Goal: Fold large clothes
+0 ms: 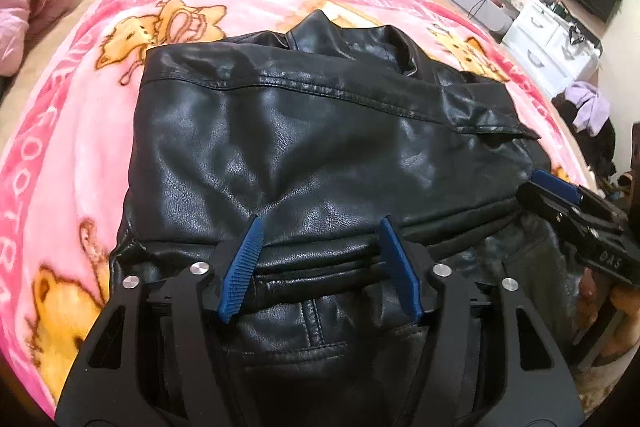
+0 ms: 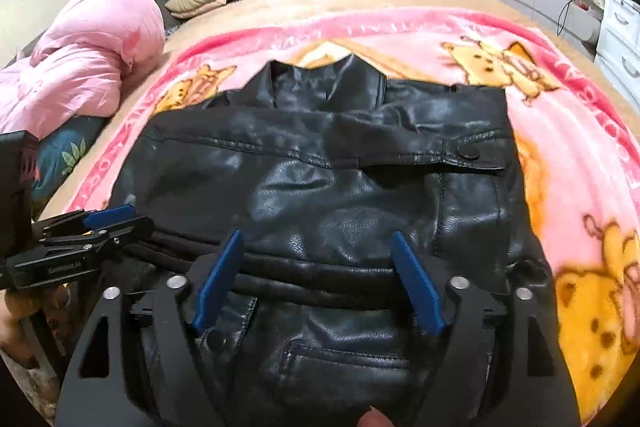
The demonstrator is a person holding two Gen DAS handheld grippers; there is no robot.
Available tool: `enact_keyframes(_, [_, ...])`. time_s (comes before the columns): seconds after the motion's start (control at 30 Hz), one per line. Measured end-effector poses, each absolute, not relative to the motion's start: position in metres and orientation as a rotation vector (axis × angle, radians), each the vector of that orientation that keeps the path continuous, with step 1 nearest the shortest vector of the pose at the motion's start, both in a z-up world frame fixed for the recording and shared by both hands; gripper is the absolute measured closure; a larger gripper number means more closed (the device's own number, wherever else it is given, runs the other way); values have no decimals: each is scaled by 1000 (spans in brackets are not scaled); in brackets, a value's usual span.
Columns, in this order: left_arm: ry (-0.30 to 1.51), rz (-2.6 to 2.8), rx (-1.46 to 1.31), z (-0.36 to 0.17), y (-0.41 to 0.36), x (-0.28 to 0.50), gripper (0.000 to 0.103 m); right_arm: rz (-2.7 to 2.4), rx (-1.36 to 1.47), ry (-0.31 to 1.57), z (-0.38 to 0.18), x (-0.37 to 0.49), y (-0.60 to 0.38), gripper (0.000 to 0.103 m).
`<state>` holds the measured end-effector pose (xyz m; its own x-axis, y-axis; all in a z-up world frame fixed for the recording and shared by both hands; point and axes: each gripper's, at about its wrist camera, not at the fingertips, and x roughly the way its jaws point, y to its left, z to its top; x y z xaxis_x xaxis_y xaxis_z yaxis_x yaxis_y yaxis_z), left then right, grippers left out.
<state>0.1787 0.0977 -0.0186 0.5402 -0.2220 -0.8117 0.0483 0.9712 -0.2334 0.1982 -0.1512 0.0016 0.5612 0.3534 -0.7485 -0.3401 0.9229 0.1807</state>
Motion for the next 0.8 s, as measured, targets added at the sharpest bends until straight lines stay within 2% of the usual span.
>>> enact_keyframes(0.03, [990, -165, -202, -17, 99, 178, 37, 409, 19, 880, 4, 196, -152, 14])
enact_keyframes(0.1, [986, -161, -223, -13, 101, 176, 28, 408, 28, 870, 8, 194, -154, 9])
enact_keyframes(0.17, [970, -150, -217, -6, 102, 173, 22, 404, 52, 858, 12, 190, -159, 8])
enact_keyframes(0.23, [954, -140, -206, 0, 101, 170, 9, 401, 81, 846, 15, 188, -164, 7])
enact_keyframes(0.8, [888, -148, -195, 37, 101, 142, 9, 388, 88, 762, 43, 158, -172, 6])
